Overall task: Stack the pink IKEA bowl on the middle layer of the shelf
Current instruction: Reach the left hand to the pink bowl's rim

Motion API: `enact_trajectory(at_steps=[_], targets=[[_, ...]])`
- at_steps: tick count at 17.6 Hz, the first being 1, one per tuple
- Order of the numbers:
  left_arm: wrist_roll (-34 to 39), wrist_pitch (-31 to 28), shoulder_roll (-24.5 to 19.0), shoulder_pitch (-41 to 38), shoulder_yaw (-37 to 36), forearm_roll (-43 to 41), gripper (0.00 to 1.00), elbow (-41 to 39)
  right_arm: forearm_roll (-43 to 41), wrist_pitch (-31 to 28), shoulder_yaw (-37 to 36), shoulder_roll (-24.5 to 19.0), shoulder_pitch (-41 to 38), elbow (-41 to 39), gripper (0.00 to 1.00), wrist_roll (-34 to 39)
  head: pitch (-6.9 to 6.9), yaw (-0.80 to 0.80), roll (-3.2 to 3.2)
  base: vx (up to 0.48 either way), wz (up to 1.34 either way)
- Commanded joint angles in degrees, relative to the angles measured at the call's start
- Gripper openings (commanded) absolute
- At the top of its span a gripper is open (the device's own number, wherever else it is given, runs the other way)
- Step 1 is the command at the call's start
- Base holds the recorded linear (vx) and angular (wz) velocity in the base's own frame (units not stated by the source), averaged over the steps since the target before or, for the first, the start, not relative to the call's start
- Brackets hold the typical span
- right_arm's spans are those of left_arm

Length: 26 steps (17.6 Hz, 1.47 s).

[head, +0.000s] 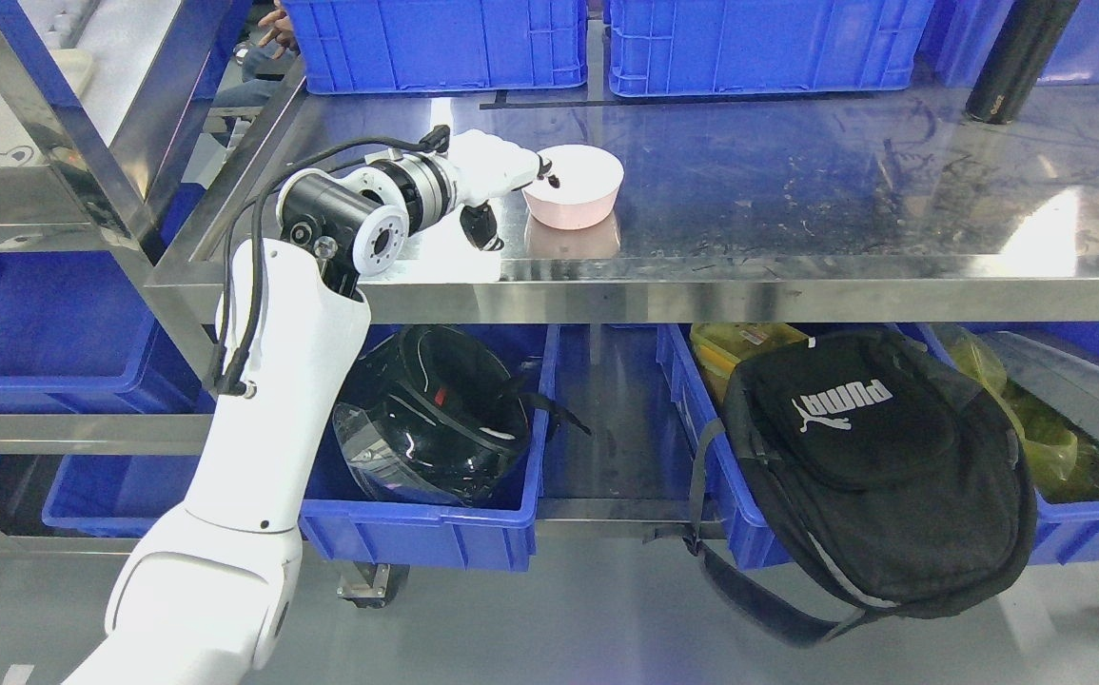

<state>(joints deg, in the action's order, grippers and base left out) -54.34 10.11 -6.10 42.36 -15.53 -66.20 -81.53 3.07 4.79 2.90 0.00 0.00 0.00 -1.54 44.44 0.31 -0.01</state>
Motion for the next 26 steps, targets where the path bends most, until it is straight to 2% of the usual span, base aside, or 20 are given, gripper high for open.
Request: enact_trajectory(at_steps=[1,4,11,17,24,26], targets=[[-0.2,0.3,2.0,1.9,-1.3,-0.9,0.62,5.7,0.0,0.0,0.0,1.0,-1.3,-1.0,1.00,0.0,0.00,0.00,0.00,0.000,0.00],[-0.2,0.3,2.0,3.4,-1.3,-0.9,0.59,7.6,0.0,0.0,0.0,1.0,-1.3,-1.0,1.00,0.0,0.00,0.00,0.00,0.000,0.00],[-0.2,0.3,2.2,5.9,-1.9,-1.2,0.58,11.9,0.0,0.0,0.0,1.0,-1.3,-1.0,1.00,0.0,0.00,0.00,0.00,0.000,0.00],[0.1,1.1,4.8,5.9,-2.6,-1.2,0.56,16.4,0.0,0.0,0.0,1.0,-1.3,-1.0,1.00,0.0,0.00,0.00,0.00,0.000,0.00],[0.1,1.6,3.7,5.9,-2.4,-1.4,0.47,18.2,0.0,0.0,0.0,1.0,-1.3,-1.0,1.00,0.0,0.00,0.00,0.00,0.000,0.00],[0.0,1.7,3.8,6.0,-2.1,-1.4,0.41,18.7,0.0,0.0,0.0,1.0,-1.3,-1.0,1.00,0.0,0.00,0.00,0.00,0.000,0.00]])
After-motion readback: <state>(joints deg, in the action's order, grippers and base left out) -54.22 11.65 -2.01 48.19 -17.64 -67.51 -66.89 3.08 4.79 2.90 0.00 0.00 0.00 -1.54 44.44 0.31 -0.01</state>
